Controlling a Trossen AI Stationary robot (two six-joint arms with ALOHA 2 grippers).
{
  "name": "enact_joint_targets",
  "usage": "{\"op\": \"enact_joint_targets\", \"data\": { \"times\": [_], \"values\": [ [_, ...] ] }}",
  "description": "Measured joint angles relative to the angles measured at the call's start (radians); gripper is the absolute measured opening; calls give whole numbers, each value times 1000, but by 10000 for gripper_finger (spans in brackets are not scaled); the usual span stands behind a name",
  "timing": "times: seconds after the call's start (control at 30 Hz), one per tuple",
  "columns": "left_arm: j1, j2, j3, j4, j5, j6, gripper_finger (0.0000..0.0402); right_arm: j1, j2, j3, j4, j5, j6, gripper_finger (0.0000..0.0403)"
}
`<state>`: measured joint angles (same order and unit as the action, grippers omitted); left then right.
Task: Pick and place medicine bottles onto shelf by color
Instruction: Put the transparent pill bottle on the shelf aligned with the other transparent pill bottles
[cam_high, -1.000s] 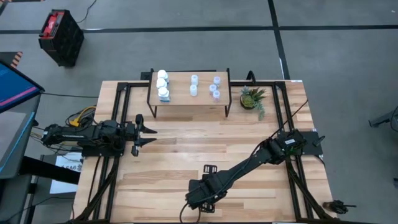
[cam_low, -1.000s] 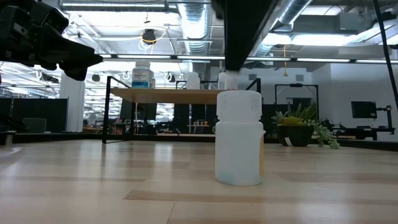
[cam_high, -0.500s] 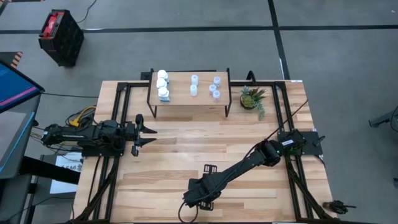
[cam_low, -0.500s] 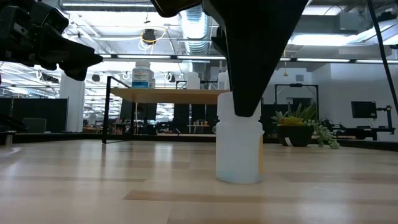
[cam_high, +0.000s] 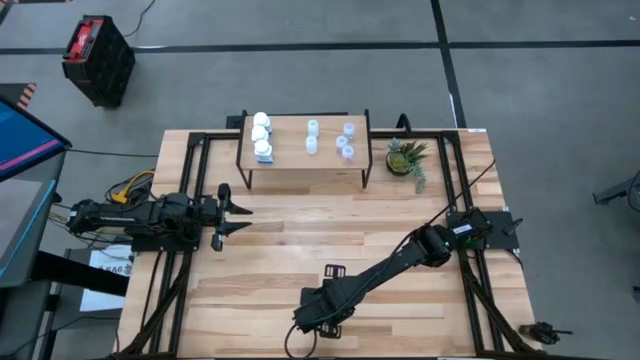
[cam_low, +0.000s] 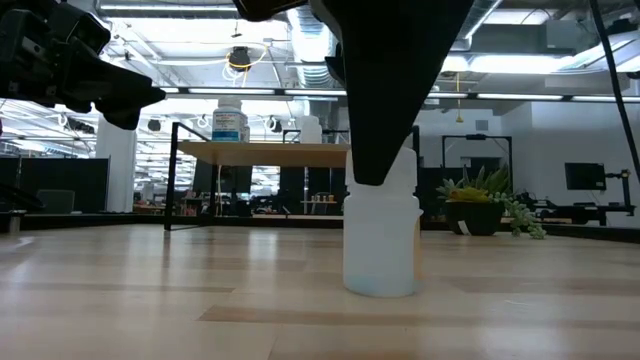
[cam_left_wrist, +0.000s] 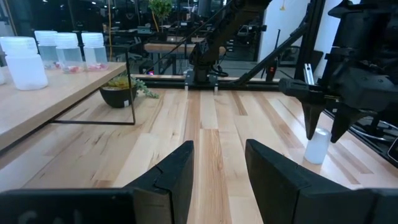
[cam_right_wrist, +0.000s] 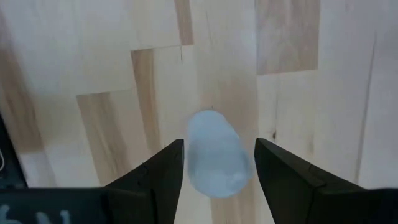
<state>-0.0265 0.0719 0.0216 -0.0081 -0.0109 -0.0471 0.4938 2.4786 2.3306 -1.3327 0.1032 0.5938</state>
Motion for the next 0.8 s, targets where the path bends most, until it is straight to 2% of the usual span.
{"op": "enact_joint_targets", "data": {
  "times": [0.2, 0.47, 0.6, 0.8],
  "values": [
    [0, 0, 0, 0, 0, 0, 132, 0, 0, 0, 0, -2, 0, 209],
    [0, 0, 0, 0, 0, 0, 132, -9, -1, 2, -17, -8, -9, 152],
    [0, 0, 0, 0, 0, 0, 132, -26, -1, 2, -48, -27, -67, 134],
    [0, 0, 0, 0, 0, 0, 132, -76, -21, 23, -76, -32, -233, 141]
  ]
}}
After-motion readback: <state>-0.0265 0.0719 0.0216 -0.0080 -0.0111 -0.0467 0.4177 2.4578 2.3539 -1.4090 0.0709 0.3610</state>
